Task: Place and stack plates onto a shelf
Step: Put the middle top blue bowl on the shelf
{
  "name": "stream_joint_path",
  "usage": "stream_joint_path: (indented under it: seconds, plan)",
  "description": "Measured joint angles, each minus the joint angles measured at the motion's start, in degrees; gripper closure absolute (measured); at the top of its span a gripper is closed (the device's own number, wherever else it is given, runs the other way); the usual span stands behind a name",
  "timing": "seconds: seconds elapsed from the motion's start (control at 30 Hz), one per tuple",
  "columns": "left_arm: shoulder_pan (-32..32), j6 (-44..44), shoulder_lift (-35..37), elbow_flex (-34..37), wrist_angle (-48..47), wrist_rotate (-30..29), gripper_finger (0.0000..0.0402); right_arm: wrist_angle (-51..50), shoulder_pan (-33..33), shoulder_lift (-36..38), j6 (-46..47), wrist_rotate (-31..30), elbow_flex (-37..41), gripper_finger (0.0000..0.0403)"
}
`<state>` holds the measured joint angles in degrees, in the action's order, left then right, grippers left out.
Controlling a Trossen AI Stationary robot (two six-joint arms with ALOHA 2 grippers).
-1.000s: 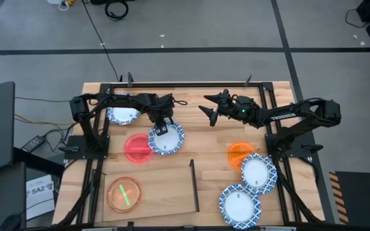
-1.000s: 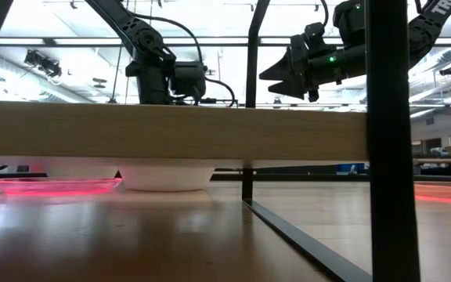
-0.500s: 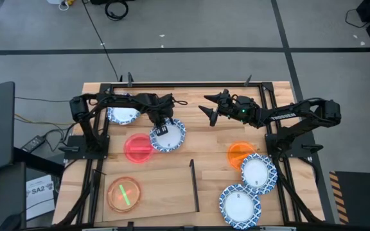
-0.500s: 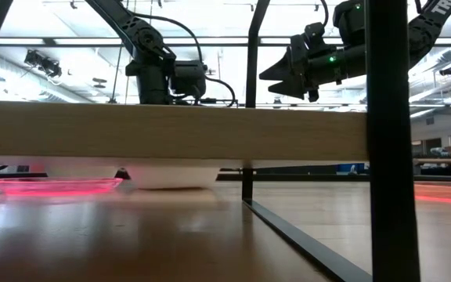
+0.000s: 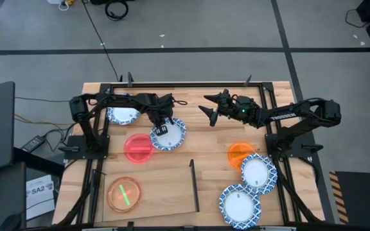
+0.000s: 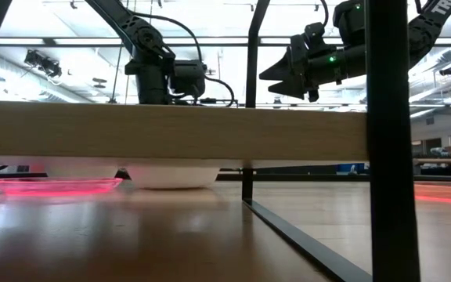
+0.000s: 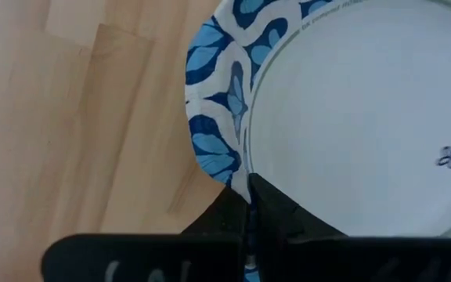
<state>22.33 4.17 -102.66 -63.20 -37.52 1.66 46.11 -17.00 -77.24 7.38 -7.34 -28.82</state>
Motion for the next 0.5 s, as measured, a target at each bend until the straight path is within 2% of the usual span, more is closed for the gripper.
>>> stream_joint_path:
  seconds: [0.4, 0.5]
  plan:
    - [0.00, -0.07, 7.70, 0.07, -7.15, 1.03, 0.0392, -0.01, 0.00, 0.01, 0.00, 0.01, 0.00, 0.0103]
    - [0.00, -0.63, 10.21, 0.08, -9.61, 2.86, 0.0393, -0.02, -0.01, 0.00, 0.00, -0.01, 0.00, 0.0103]
